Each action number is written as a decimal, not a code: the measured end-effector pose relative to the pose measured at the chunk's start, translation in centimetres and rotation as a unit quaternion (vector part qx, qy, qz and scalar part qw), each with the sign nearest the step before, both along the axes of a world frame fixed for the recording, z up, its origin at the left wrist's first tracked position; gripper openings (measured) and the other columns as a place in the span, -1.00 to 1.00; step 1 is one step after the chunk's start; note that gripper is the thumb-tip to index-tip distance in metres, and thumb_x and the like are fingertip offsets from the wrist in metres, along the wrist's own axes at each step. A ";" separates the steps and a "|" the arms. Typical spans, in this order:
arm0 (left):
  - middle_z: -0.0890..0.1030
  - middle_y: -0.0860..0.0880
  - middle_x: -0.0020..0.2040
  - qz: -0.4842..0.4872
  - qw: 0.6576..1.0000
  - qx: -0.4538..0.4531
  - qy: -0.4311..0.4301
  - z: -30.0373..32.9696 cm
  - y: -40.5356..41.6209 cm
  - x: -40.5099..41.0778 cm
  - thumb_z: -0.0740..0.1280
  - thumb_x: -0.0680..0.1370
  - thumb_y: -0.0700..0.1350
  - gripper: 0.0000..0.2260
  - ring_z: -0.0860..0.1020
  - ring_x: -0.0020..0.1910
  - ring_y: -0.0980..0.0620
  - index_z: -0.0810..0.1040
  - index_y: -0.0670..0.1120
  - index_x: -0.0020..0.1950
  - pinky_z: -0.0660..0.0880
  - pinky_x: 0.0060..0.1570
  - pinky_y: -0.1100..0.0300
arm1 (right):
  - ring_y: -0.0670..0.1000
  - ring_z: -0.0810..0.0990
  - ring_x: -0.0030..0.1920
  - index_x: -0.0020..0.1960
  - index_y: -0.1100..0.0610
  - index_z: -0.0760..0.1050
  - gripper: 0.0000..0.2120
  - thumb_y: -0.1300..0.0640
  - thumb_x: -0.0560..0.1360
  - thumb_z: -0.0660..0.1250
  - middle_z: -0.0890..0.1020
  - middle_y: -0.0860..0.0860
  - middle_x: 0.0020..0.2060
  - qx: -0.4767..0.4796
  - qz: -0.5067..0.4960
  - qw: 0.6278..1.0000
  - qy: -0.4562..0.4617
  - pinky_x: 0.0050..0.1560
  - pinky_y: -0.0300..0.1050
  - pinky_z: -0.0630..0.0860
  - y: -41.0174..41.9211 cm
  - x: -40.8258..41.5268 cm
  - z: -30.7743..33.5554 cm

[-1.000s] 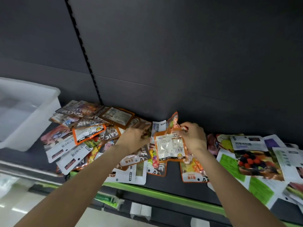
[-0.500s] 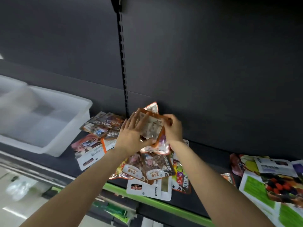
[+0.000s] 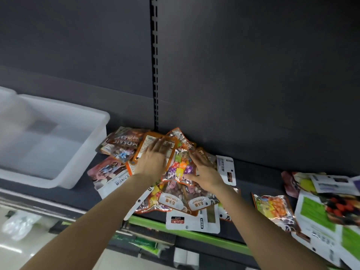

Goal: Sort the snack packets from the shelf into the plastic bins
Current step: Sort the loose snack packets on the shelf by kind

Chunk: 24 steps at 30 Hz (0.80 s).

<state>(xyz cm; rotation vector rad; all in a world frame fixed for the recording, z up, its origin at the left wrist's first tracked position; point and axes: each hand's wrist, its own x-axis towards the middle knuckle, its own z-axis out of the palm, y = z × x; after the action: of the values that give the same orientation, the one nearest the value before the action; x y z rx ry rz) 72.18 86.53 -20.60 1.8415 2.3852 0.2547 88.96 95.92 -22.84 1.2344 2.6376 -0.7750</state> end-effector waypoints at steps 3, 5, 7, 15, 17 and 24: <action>0.25 -0.08 0.50 -0.133 0.988 0.067 -0.029 -0.5 0.4 2.3 0.20 0.60 -0.15 -0.59 0.14 0.51 -0.08 0.32 -0.03 0.46 0.10 0.49 -0.01 | 0.03 -0.06 0.54 0.55 -0.08 -0.17 -0.22 -0.24 0.52 0.19 -0.15 -0.08 0.55 0.018 -0.064 0.997 0.037 0.48 0.10 0.14 0.1 0.0 -0.4; 0.19 -0.06 0.52 -0.178 0.984 0.018 0.012 -0.8 1.3 4.0 0.20 0.59 0.01 -0.55 0.07 0.52 -0.06 0.25 0.02 0.48 -0.02 0.49 -0.01 | 0.07 0.02 0.53 0.55 -0.02 -0.05 -0.32 -0.20 0.56 0.15 -0.03 0.01 0.55 -0.003 -0.167 0.981 0.096 0.44 0.03 0.15 0.8 1.4 -0.8; 0.02 -0.05 0.56 -0.170 0.983 -0.043 0.060 -1.1 2.5 5.0 0.19 0.53 0.22 -0.38 -0.09 0.54 -0.08 0.08 0.07 0.53 -0.18 0.46 -0.09 | 0.17 0.17 0.47 0.53 0.05 0.07 -0.38 -0.15 0.58 0.15 0.16 0.15 0.50 -0.013 -0.271 0.957 0.102 0.37 0.02 0.25 1.9 4.0 -1.5; -0.21 -0.04 0.56 -0.105 0.976 -0.164 0.098 -2.1 4.2 6.8 0.21 0.36 0.46 -0.11 -0.30 0.51 -0.12 -0.10 0.15 0.54 -0.34 0.35 -0.30 | 0.19 0.51 0.20 0.25 0.32 0.39 -0.44 -0.09 0.48 0.38 0.53 0.19 0.16 -0.107 -0.386 0.916 0.017 0.03 -0.10 0.47 4.6 7.6 -1.7; -0.21 -0.04 0.56 -0.102 0.977 -0.161 0.096 -2.2 4.2 6.8 0.21 0.36 0.47 -0.11 -0.28 0.51 -0.13 -0.09 0.16 0.54 -0.31 0.35 -0.31 | 0.12 0.57 0.02 0.08 0.27 0.50 -0.72 0.05 0.53 0.33 0.59 0.14 0.02 -0.098 -0.368 0.924 0.032 -0.21 -0.21 0.44 4.9 7.7 -1.6; -0.16 -0.03 0.56 -0.091 0.982 -0.137 0.095 -2.1 3.9 7.2 0.20 0.34 0.48 -0.12 -0.21 0.53 -0.12 -0.06 0.17 0.53 -0.21 0.39 -0.31 | 0.10 0.56 -0.13 0.01 0.17 0.53 -0.83 0.10 0.59 0.23 0.63 0.10 -0.07 0.050 -0.326 0.940 0.081 -0.25 -0.17 0.31 4.2 9.9 0.6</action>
<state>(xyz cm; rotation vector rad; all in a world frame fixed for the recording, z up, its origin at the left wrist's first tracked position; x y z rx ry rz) 79.37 90.42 -22.69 2.0058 2.2067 -0.2657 98.82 100.08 -22.20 2.2133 2.3977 -0.8538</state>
